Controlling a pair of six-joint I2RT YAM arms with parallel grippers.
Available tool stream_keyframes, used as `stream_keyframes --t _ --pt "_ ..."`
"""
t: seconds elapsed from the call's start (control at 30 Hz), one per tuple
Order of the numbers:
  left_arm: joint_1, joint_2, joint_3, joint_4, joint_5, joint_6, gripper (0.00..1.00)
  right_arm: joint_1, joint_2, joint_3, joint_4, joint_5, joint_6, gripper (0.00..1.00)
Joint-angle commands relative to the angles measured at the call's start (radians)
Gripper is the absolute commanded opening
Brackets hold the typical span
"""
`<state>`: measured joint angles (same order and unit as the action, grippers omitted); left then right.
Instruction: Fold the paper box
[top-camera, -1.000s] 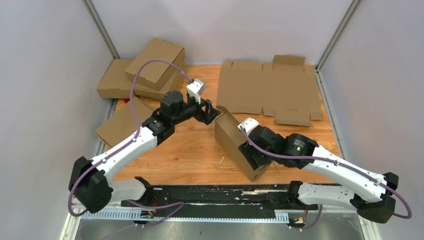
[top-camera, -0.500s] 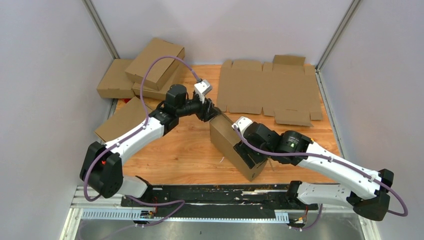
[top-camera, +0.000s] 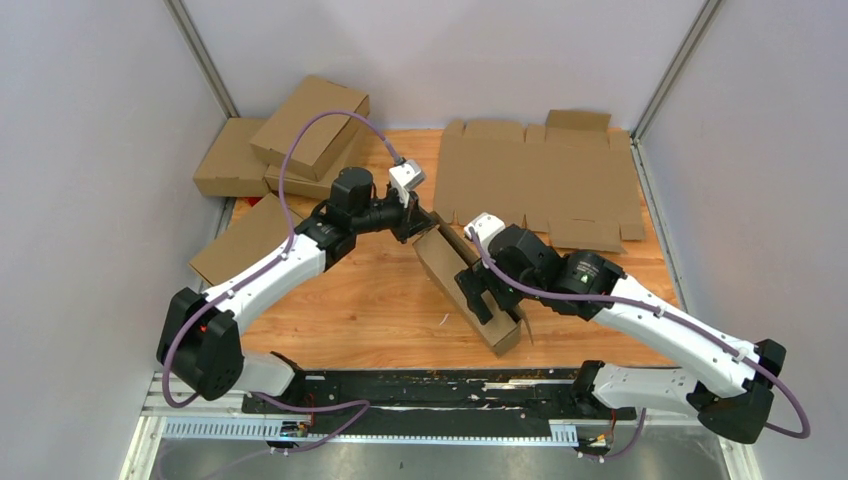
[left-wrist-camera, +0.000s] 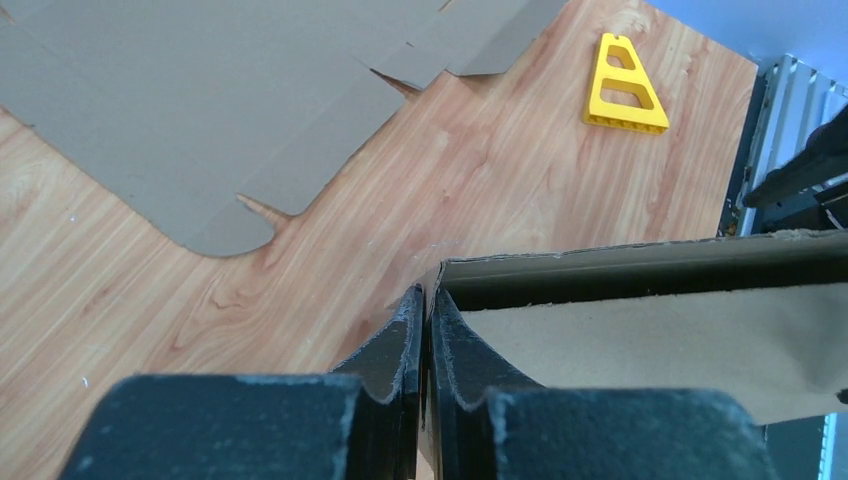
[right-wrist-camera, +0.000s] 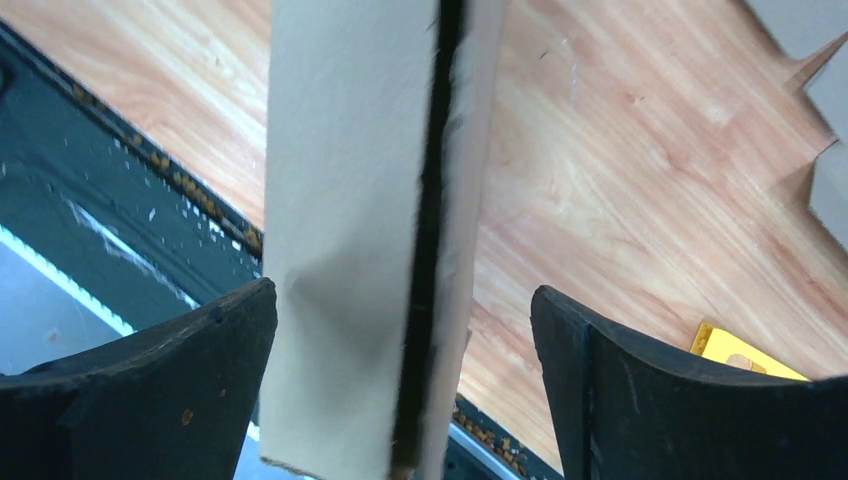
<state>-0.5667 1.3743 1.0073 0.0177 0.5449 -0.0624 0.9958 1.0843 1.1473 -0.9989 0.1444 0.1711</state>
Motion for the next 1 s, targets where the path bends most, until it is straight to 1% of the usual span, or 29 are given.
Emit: stream_keyframes --t 0.0,0.1,0.23,0.33,0.4,0.5,0.6,0.67,0.83,0.97 --pt "-0.004 -0.038 0.017 0.012 0.002 -0.016 0.09 -0.045 0.014 0.057 0.11 0.051 0.038 0.96" --pt "-0.006 -0.034 0.018 0.009 -0.003 -0.02 0.09 -0.061 0.04 0.054 0.122 0.068 0.033 0.89" --pt "-0.011 -0.029 0.026 -0.008 -0.024 -0.02 0.08 -0.062 0.081 0.034 0.094 0.072 0.025 0.83" --pt "-0.014 -0.032 0.032 -0.013 -0.034 -0.03 0.09 -0.066 0.089 0.013 0.081 0.122 0.032 0.72" --pt "-0.017 -0.036 0.04 -0.013 -0.041 -0.04 0.08 -0.081 0.086 0.002 0.083 0.122 0.033 0.68" --pt "-0.033 -0.035 0.075 -0.09 -0.071 -0.048 0.05 -0.115 0.073 -0.02 0.103 0.092 0.026 0.62" --pt "-0.059 -0.021 0.131 -0.162 -0.114 -0.042 0.03 -0.143 0.076 -0.036 0.117 0.058 0.015 0.61" --pt "-0.068 -0.015 0.143 -0.175 -0.136 -0.049 0.02 -0.153 0.079 -0.043 0.124 0.039 0.009 0.61" --pt "-0.077 -0.022 0.139 -0.179 -0.185 -0.075 0.0 -0.188 0.082 -0.067 0.151 0.003 0.008 0.57" --pt "-0.087 -0.013 0.108 -0.129 -0.2 -0.092 0.0 -0.231 0.085 -0.073 0.166 -0.033 0.004 0.53"
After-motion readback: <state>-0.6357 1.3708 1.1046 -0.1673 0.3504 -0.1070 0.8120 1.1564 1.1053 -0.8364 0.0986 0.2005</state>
